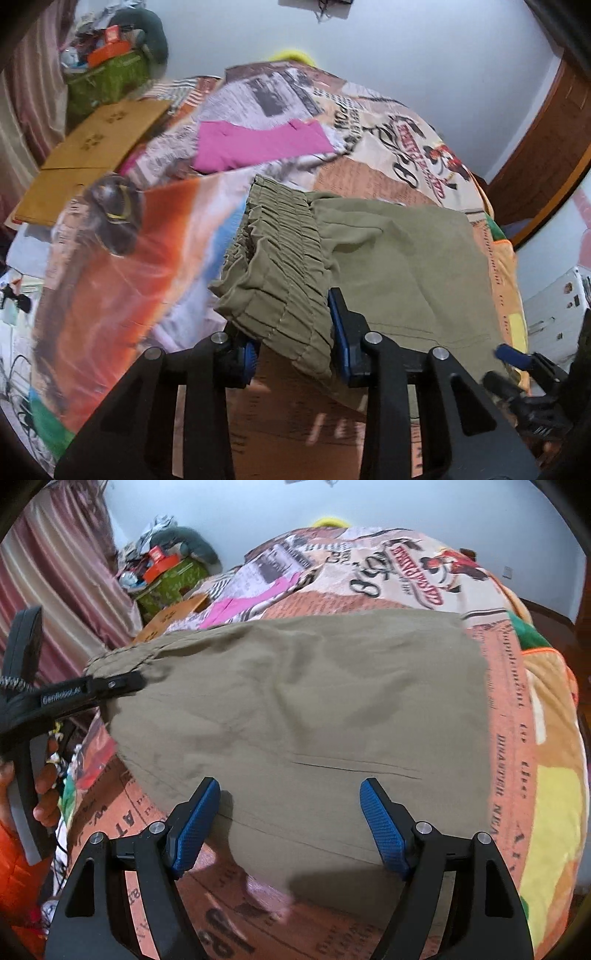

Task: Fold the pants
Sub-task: 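Grasp the elastic waistband with the left gripper and lift it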

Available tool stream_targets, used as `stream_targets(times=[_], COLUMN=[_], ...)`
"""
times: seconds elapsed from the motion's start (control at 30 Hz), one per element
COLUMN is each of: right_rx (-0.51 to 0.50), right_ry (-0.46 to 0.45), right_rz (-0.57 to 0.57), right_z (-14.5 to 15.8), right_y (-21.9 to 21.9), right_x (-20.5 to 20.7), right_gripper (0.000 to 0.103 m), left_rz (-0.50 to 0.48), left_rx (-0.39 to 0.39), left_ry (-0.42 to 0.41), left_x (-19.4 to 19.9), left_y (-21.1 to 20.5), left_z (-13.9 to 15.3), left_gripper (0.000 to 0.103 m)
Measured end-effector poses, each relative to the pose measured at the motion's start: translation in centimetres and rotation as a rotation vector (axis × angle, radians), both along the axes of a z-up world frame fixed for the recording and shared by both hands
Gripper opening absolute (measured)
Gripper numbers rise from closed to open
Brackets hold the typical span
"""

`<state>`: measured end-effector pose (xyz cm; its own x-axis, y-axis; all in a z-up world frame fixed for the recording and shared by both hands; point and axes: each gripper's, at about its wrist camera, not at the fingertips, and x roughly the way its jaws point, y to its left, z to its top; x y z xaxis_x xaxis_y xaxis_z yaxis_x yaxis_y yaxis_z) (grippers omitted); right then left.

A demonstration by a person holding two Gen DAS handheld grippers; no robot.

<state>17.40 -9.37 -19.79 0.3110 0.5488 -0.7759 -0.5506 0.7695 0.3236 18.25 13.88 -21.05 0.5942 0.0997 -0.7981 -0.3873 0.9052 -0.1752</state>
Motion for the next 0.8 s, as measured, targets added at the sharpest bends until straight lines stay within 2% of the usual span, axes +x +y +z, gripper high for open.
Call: stream_targets(times=[0.13,0.23,0.3,0.4,0.53,0.8], right_rx=[-0.006,-0.018,-0.03,-0.018,-0.026,-0.01], right_ry=[-0.003,0.026,0.052,0.061,0.052,0.056], right_rz=[-0.053,-0.082,-0.087,-0.086,-0.076,-0.083], right_z=[0.0,-0.8,-1.7,-2.3,-2.2,-2.4], right_y=[-1.8,-2.9,-3.0,-2.9,-2.6,-2.9], right_x=[0.2,0.5,0.6,0.4,0.3,0.0], right_gripper=[0.075,0.075,0.075,0.075,0.075,0.075], left_rz=[0.051,0.064,0.062,0.053,-0.008,-0.167], left_rx=[0.062,0.067,0.072,0.122,0.2,0.163], left_ry=[0.001,-0.001,-0.001,-0.013,-0.068,-0.187], left_x=[-1.2,-2.0,-2.1,-1.8,-1.2,1.1], left_y=[1.6,2.6,2.5,1.6,-0.8,-5.4], left_z=[0.5,0.7,0.8,1.4,3.6,8.1], left_gripper=[0.034,0.034,0.034,0.034,0.034,0.03])
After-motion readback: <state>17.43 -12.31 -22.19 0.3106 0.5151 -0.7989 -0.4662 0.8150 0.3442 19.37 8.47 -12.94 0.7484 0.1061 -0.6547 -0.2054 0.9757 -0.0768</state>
